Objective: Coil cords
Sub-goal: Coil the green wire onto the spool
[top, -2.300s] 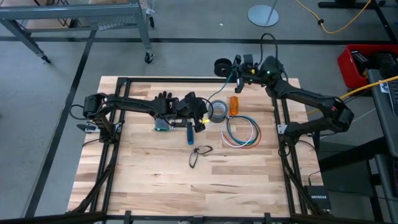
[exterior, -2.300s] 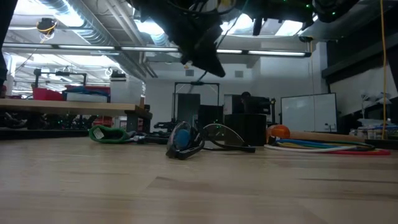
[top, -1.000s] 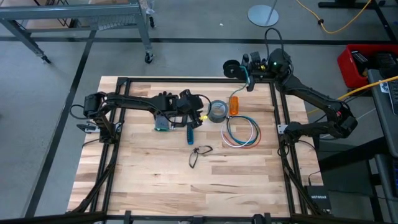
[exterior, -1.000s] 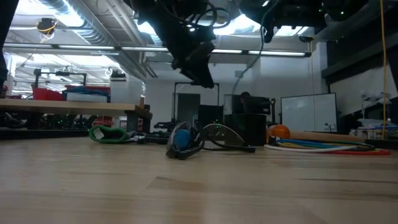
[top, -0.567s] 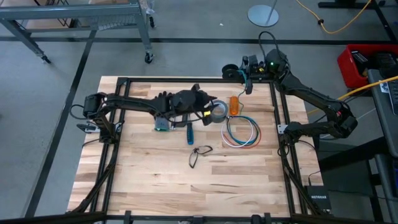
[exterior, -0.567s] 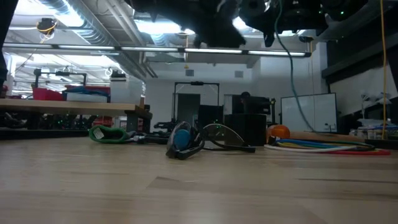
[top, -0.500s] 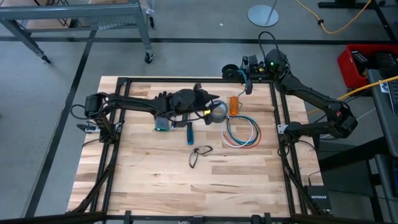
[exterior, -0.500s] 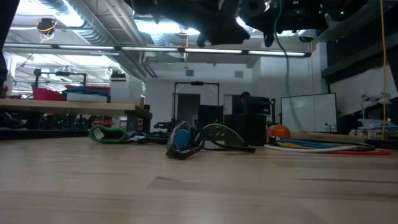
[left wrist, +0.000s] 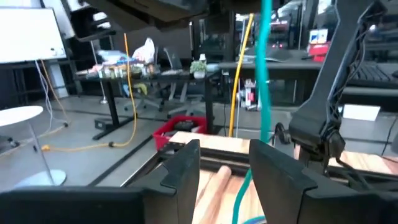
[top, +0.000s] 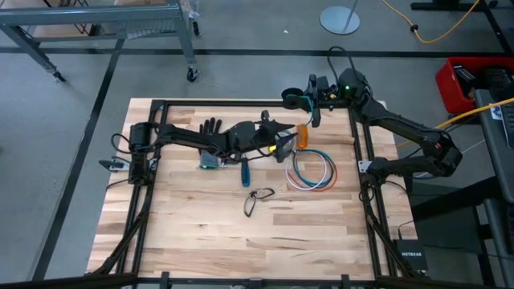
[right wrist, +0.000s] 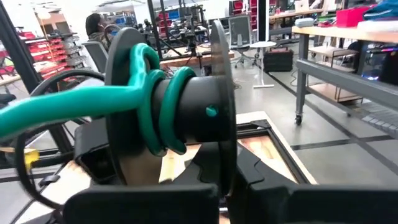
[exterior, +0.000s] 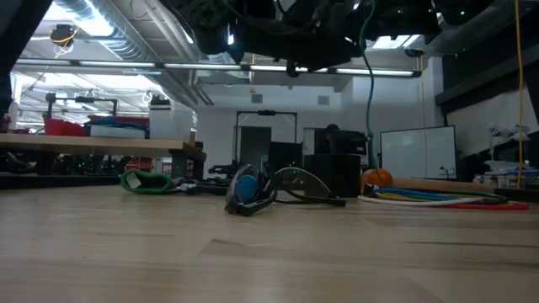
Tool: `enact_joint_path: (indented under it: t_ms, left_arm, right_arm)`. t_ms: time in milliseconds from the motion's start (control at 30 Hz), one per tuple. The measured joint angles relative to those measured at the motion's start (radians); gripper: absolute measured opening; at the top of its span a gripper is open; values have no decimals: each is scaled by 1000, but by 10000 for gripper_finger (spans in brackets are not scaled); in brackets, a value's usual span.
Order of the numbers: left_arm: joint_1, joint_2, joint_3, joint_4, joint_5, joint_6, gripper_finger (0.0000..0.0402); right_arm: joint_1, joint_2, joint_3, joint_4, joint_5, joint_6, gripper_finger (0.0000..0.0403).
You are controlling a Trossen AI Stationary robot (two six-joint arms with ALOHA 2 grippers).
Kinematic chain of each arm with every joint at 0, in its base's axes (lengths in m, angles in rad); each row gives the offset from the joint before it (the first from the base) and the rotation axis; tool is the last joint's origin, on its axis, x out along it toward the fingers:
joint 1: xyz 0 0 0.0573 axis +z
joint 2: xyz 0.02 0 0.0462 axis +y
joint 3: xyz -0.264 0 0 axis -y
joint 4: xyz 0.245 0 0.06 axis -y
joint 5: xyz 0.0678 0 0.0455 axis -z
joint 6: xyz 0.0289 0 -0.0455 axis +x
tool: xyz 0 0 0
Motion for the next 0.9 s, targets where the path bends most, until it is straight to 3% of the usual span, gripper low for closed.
enact_joint_path:
  t_ms: [167, 500, 733, 900]
  left_arm:
    - [0, 1, 1, 3, 95, 15, 113]
    - [-3, 1, 2, -3, 120, 23, 94]
    - [-3, 1, 2, -194, 117, -18, 117]
    - [-10, 1, 2, -185, 113, -8, 137]
  right_arm:
    - [6, 0, 0, 2, 23, -4, 1]
    - [4, 1, 0, 3, 59, -4, 1]
    - [3, 1, 0, -2, 58, -4, 1]
    - [3, 1, 0, -8, 58, -5, 1]
